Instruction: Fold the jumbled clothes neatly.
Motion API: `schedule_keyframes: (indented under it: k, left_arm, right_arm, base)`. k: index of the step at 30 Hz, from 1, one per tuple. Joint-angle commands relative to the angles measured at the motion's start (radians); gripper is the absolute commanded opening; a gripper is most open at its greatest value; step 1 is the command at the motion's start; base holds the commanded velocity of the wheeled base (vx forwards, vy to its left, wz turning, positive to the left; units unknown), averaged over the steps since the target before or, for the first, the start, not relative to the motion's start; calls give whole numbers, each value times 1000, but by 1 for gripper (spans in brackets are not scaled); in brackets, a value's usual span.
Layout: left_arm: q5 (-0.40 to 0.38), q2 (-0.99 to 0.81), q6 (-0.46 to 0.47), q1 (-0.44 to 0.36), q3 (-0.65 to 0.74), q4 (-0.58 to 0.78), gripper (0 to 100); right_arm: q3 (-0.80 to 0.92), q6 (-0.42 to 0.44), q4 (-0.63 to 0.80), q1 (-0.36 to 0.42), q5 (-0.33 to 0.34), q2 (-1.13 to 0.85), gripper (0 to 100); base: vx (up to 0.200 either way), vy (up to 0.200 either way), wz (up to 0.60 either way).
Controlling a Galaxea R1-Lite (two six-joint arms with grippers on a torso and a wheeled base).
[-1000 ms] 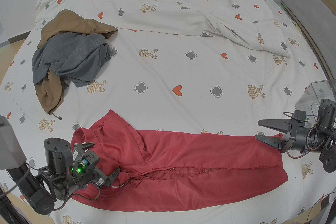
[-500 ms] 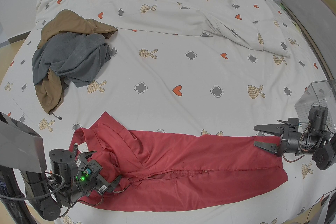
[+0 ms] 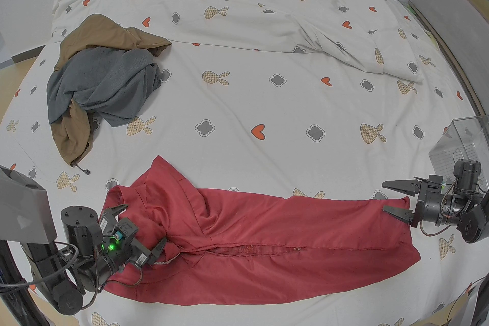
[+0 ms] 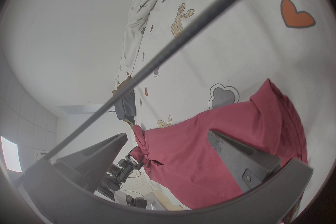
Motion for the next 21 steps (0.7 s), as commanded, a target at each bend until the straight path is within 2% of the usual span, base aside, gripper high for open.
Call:
schedule_keyframes:
  k: [1, 13, 17, 21]
  left_arm:
    - [6, -44, 8, -1, -45, -21, 100]
    - [6, -130, 6, -37, -69, -1, 100]
    - [6, -208, 5, -65, -78, 48, 100]
    - [8, -332, -26, -59, -178, 176, 100]
  right_arm:
    - [3, 0, 0, -7, 0, -5, 100]
    - [11, 7, 12, -1, 0, -97, 100]
    - [11, 7, 12, 4, 0, -92, 100]
    - [9, 7, 12, 7, 0, -94, 100]
  base:
    - [0, 0, 0]
    - [0, 0, 0]
    - [0, 0, 0]
    - [0, 0, 0]
